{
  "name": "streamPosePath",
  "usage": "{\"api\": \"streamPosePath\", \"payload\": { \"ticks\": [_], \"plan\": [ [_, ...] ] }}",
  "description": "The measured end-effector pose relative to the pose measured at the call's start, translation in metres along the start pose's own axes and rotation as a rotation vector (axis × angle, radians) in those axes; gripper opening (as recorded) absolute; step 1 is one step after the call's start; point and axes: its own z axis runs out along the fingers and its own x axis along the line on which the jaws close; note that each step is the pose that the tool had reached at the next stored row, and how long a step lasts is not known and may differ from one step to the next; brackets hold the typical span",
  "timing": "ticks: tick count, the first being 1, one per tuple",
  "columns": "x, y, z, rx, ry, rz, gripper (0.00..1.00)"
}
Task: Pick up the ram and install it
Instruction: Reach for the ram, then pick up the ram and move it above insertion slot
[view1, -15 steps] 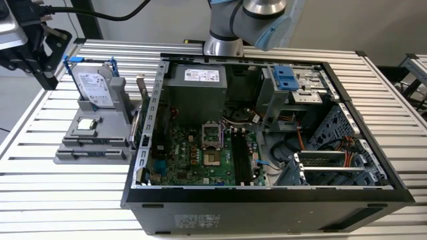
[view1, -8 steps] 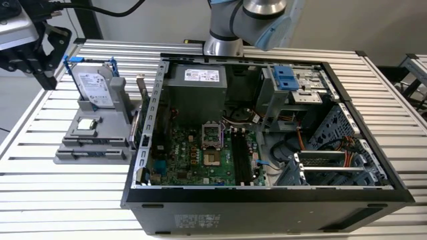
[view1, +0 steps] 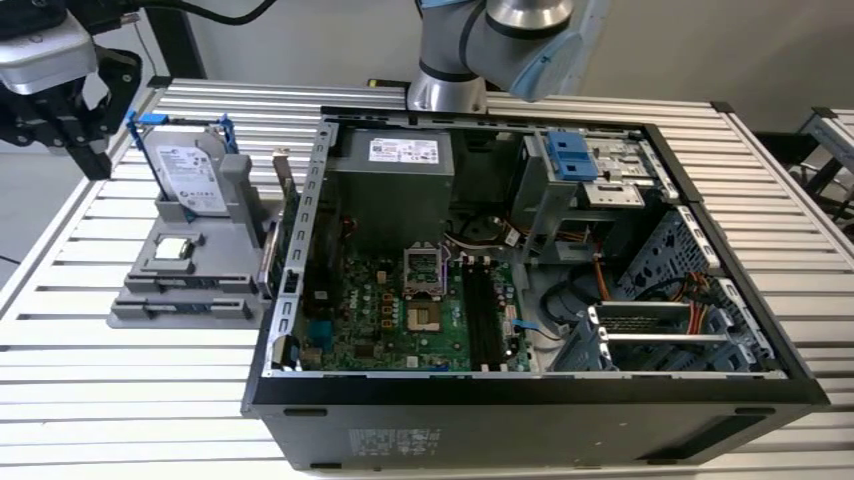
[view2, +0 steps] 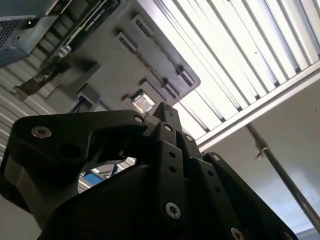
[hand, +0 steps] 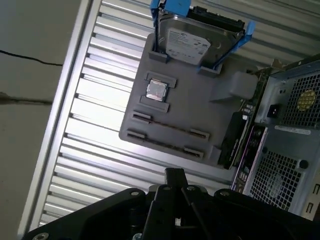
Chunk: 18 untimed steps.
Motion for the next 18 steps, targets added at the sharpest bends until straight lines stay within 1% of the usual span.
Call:
{"api": "streamPosePath", "payload": {
  "ticks": [9,18],
  "plan": [
    [0.0,0.0,0.0,-0.0023,0.0063,-0.13,0.0],
    [0.0,0.0,0.0,-0.0048,0.0131,-0.268,0.0]
  ]
}}
